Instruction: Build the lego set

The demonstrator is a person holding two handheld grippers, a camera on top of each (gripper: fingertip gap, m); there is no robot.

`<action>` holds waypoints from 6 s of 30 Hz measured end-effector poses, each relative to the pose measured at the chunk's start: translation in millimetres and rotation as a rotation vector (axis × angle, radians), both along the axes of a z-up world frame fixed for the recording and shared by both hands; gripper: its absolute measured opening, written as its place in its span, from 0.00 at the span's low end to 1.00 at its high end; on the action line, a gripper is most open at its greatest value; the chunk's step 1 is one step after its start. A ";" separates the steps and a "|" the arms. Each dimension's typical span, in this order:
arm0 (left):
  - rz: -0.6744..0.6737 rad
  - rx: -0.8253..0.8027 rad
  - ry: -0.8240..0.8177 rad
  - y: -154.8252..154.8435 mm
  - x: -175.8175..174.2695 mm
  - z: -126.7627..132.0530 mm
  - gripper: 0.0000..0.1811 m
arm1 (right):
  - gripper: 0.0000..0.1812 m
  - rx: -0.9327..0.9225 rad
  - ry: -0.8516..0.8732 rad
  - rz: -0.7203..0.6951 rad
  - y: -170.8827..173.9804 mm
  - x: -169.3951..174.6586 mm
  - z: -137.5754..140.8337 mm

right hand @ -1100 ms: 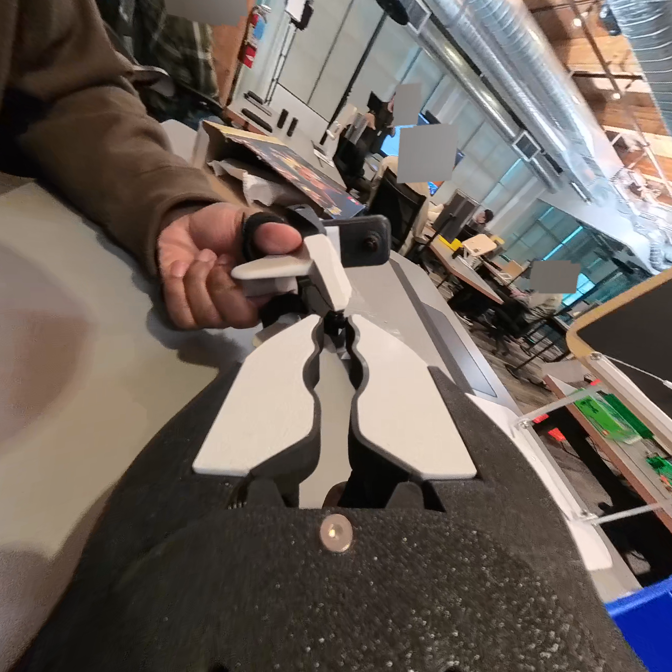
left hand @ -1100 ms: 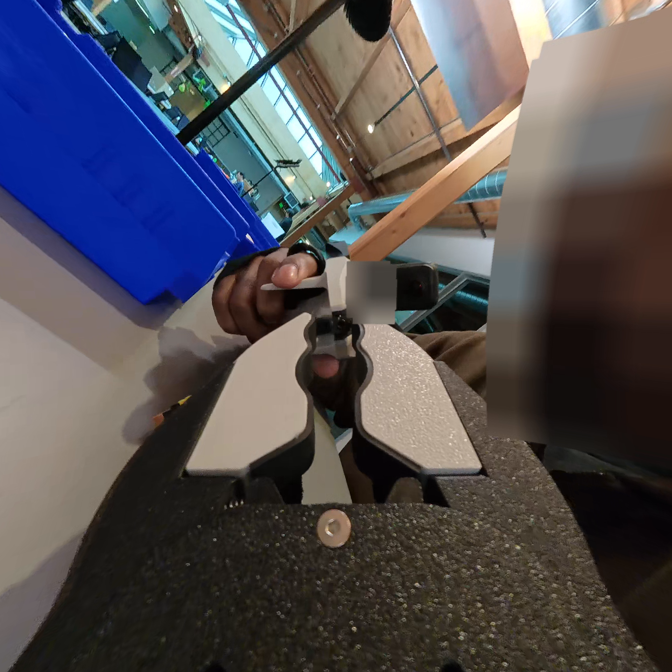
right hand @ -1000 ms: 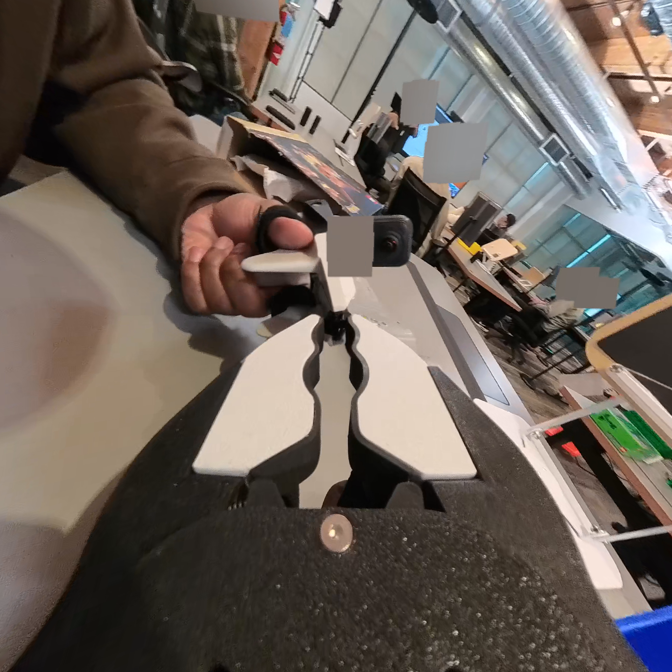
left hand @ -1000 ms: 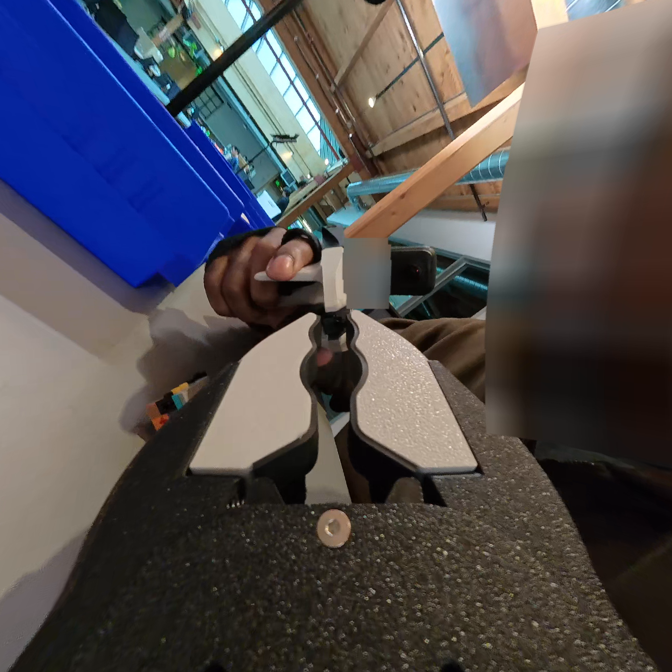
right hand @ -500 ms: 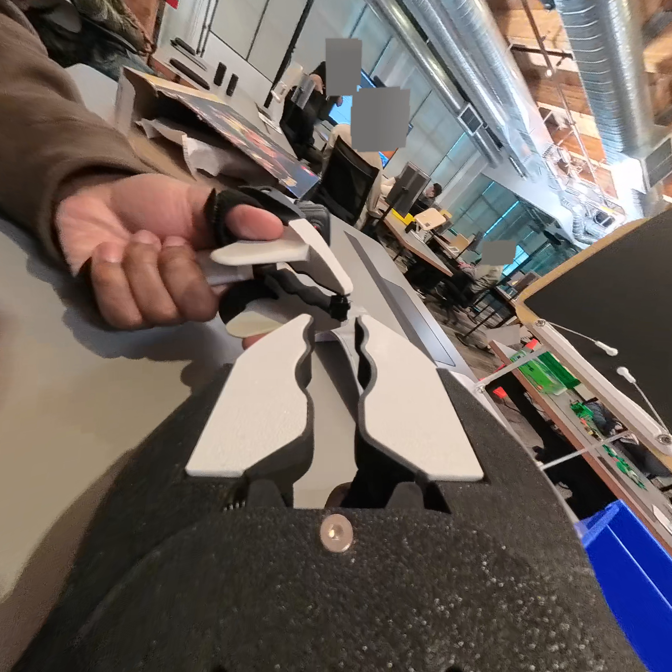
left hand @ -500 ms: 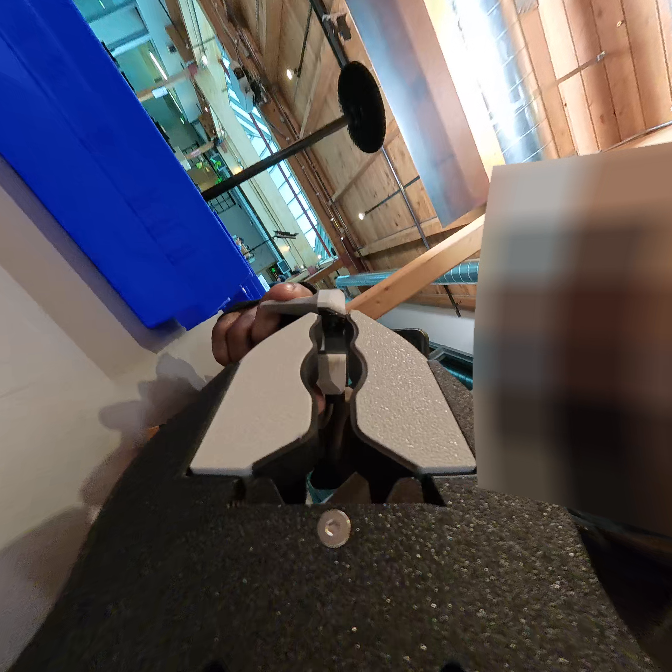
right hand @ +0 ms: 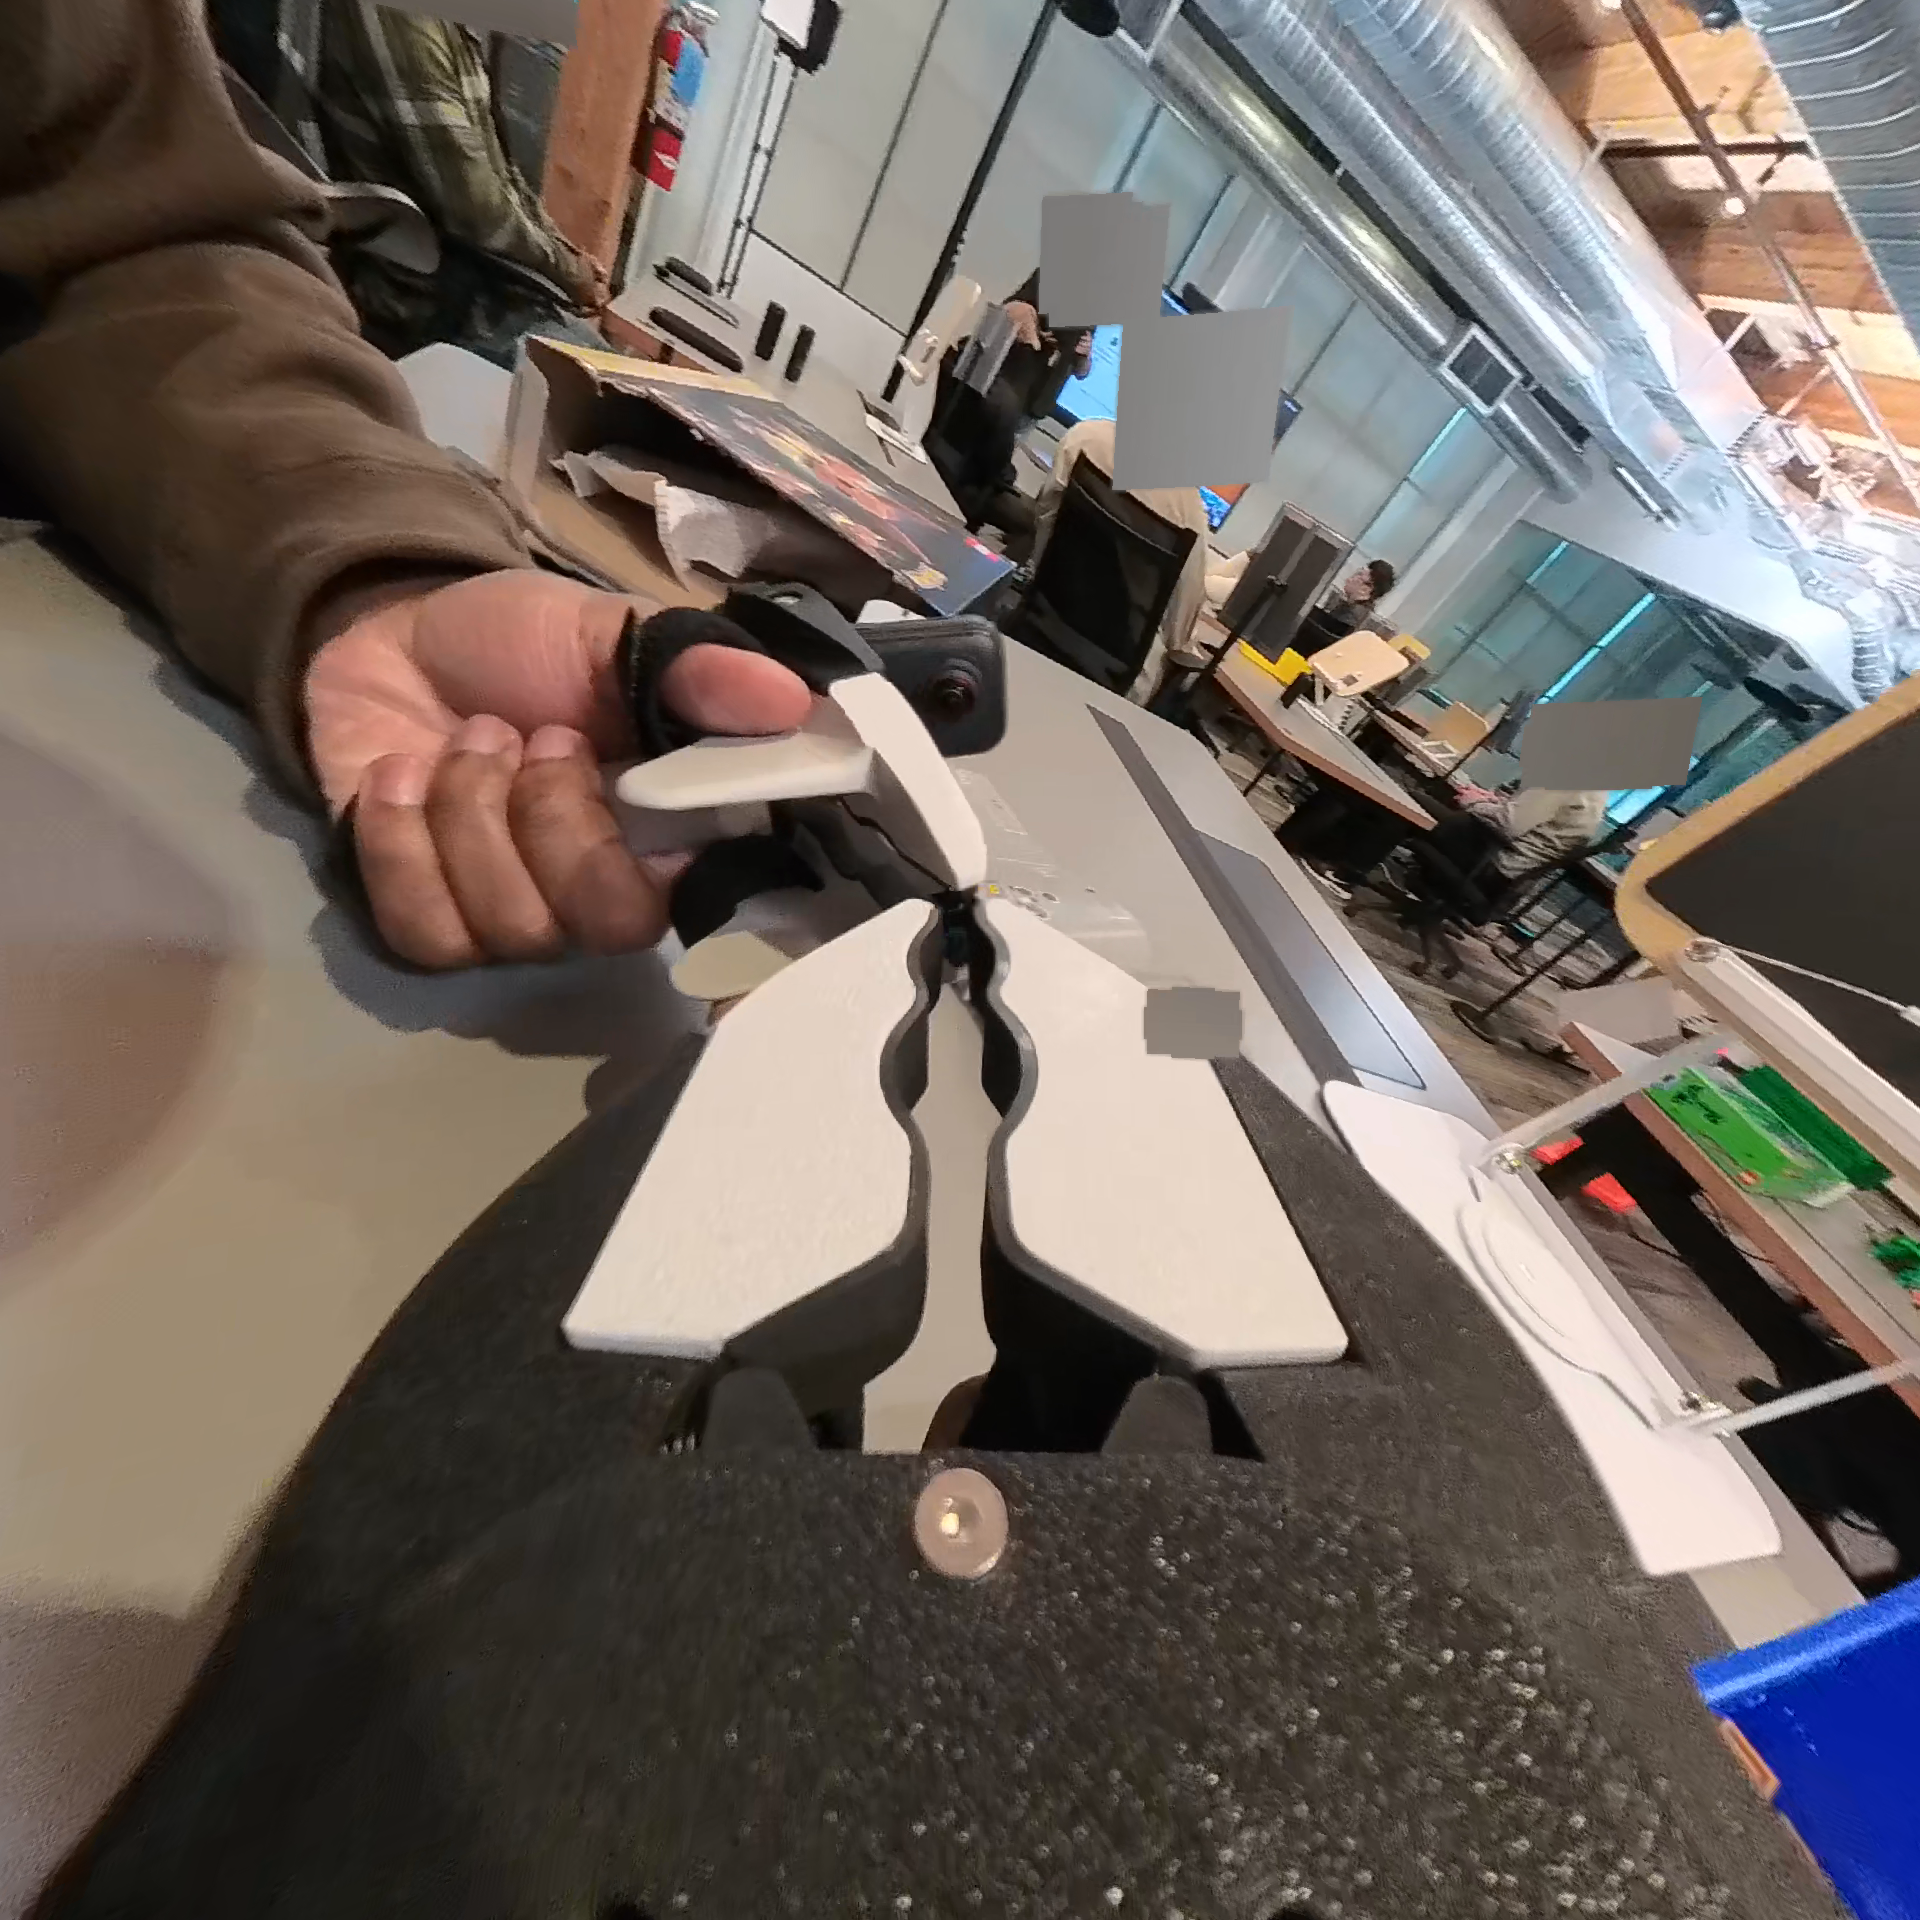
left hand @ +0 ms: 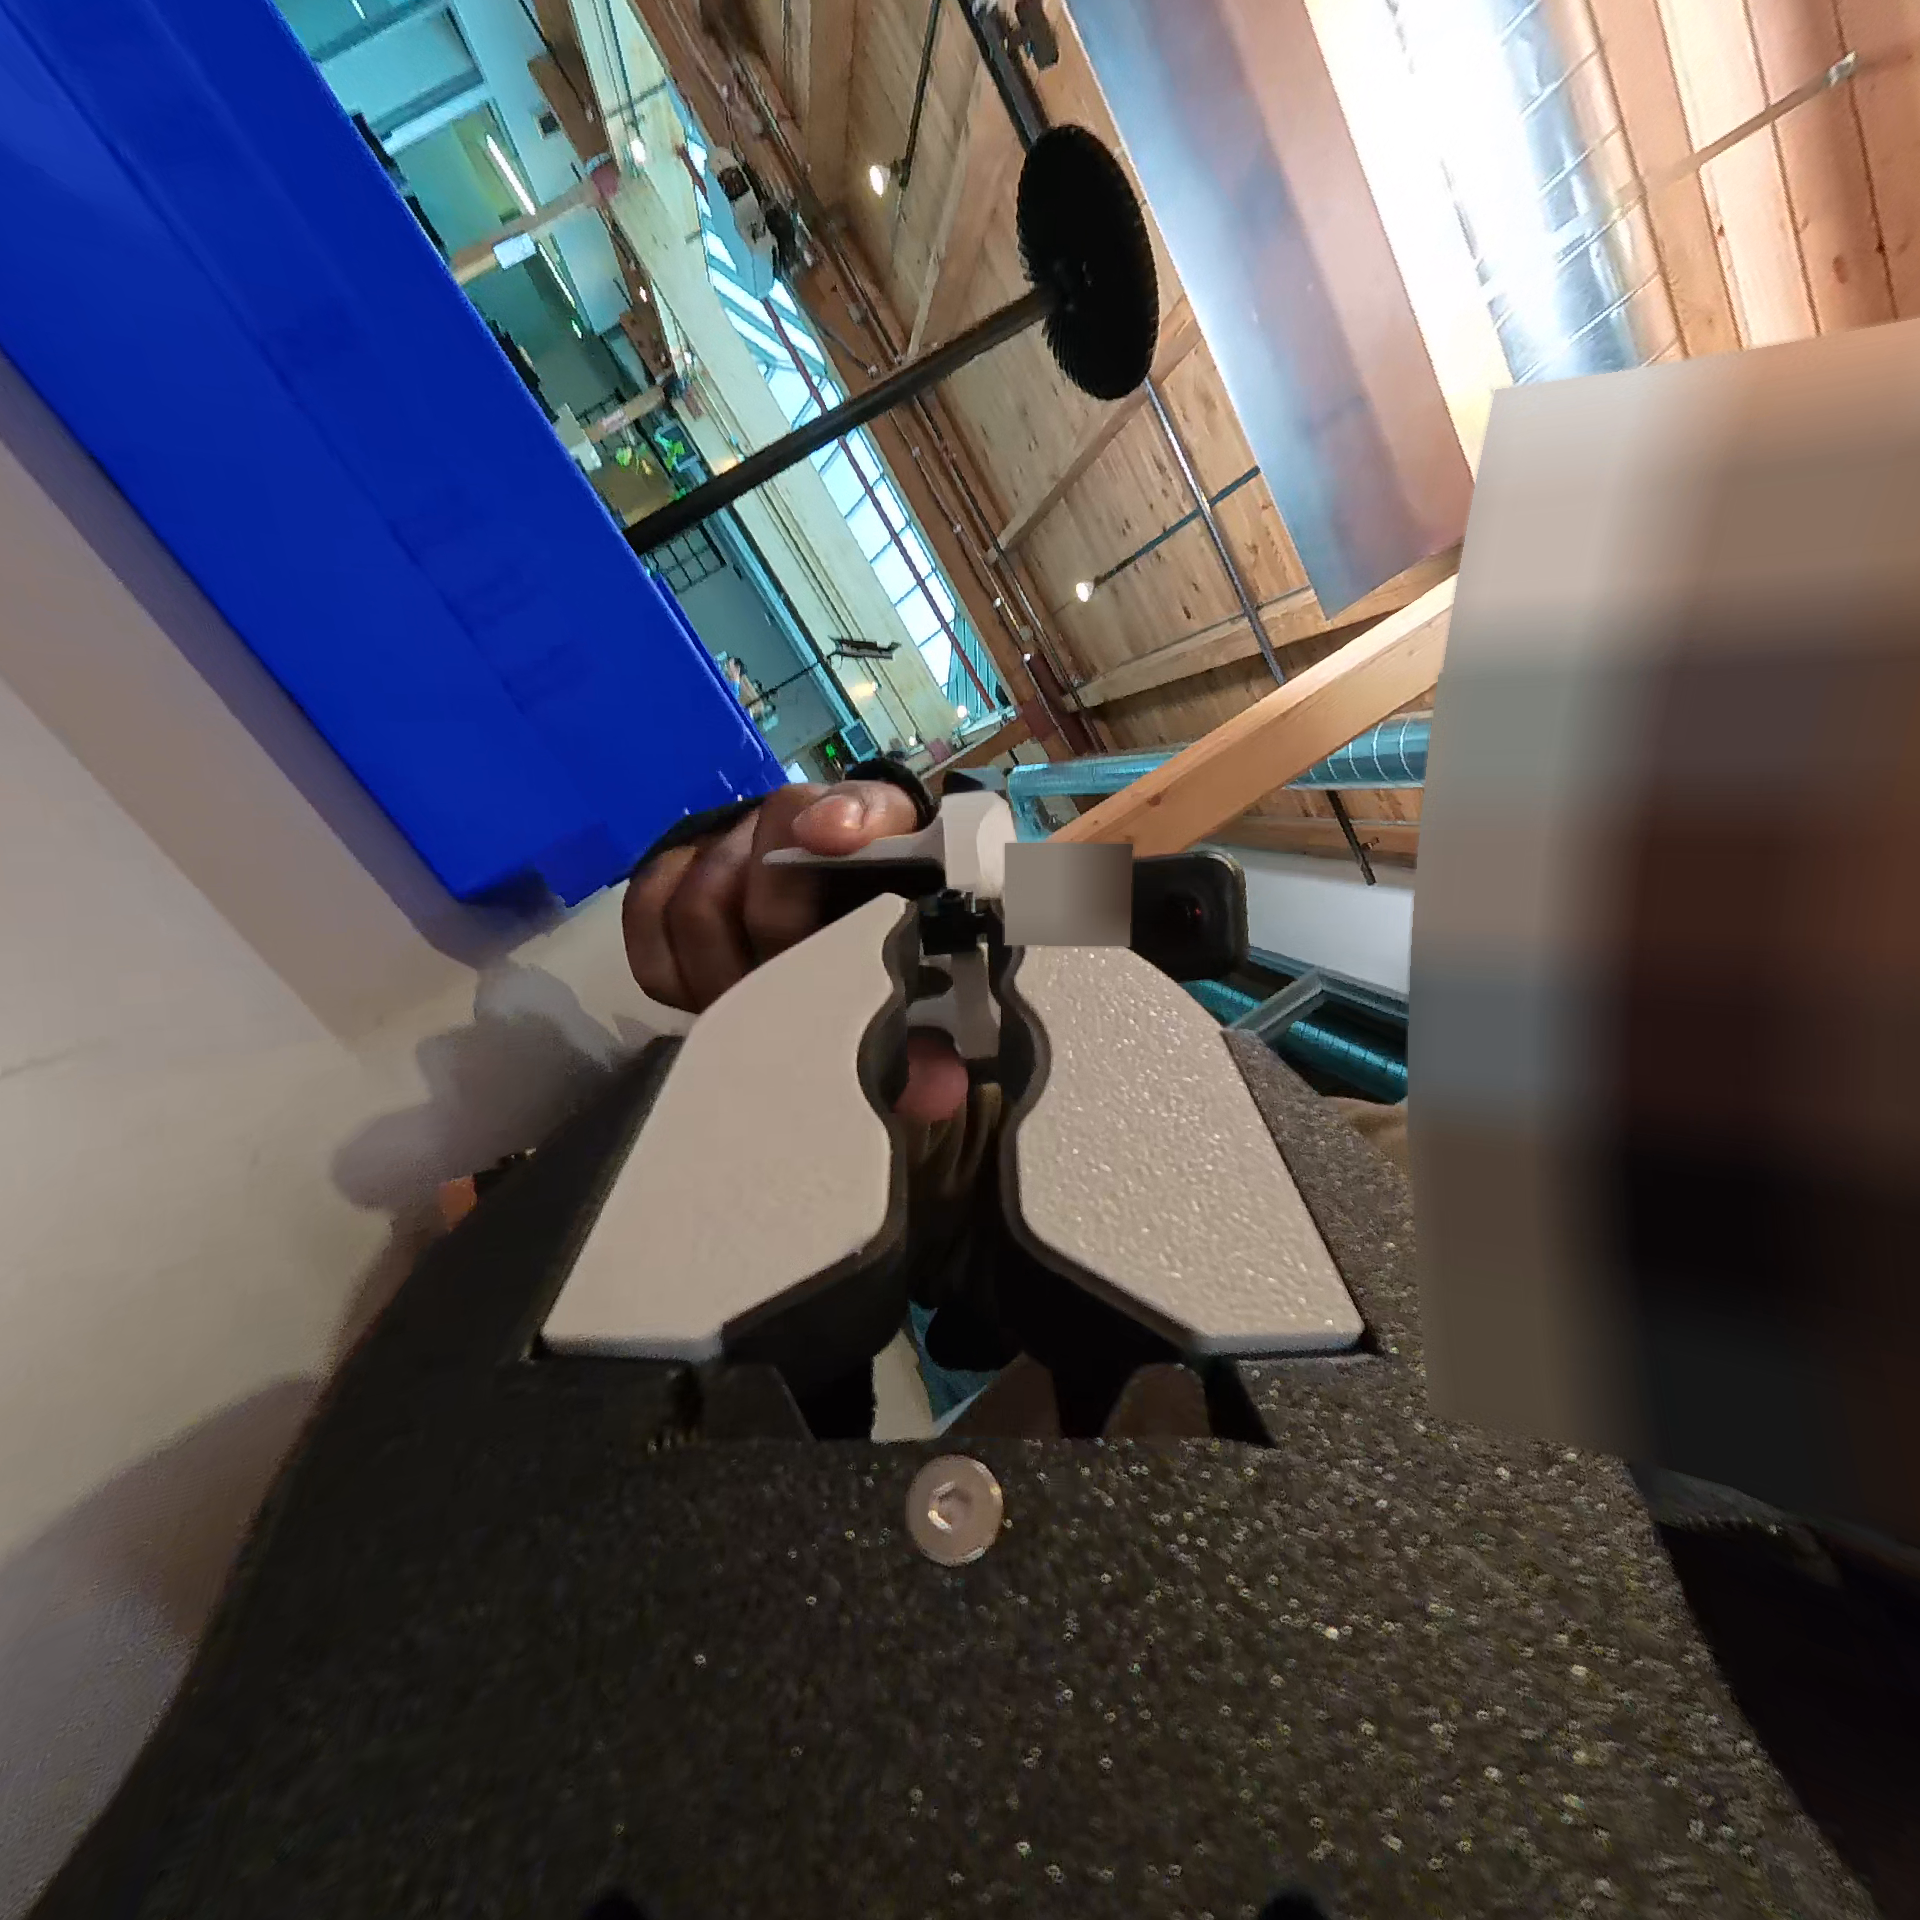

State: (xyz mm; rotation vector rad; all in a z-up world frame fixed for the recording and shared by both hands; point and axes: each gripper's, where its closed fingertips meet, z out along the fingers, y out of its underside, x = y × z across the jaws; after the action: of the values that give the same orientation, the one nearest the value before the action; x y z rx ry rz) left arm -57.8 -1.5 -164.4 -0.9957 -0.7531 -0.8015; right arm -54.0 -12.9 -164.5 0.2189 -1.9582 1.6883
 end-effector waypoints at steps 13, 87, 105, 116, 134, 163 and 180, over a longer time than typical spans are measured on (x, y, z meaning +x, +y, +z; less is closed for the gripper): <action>0.040 -0.017 -0.015 -6.6 -8.7 -1.8 0.07 | 0.11 0.052 0.107 -0.120 -3.5 -4.6 -7.1; 0.207 -0.485 1.565 -6.6 56.3 5.1 0.09 | 0.06 -0.045 -0.436 0.423 -0.3 50.8 -0.9; 0.190 -0.563 1.923 -5.0 72.7 -8.1 0.07 | 0.06 0.033 -0.478 0.507 -5.3 68.7 -12.2; 0.131 -0.601 2.020 -6.0 77.6 -16.1 0.06 | 0.06 0.076 -0.494 0.529 -7.8 74.9 -19.0; 0.170 -0.646 2.024 -5.9 67.6 -20.6 0.06 | 0.09 0.055 -0.498 0.443 -6.0 60.6 -16.5; 0.156 -0.748 1.900 -11.3 37.0 -42.6 0.06 | 0.30 0.499 -0.457 -0.315 25.9 13.4 -110.9; 0.106 -0.756 1.825 -17.1 32.1 -46.3 0.06 | 0.23 0.247 -0.725 -0.138 2.9 19.3 -79.9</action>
State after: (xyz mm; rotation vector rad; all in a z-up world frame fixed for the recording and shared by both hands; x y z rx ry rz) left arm -25.7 -18.6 -210.7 -1.7831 0.5775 0.6928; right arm -34.7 -10.0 -244.4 -0.5026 -2.6240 1.5548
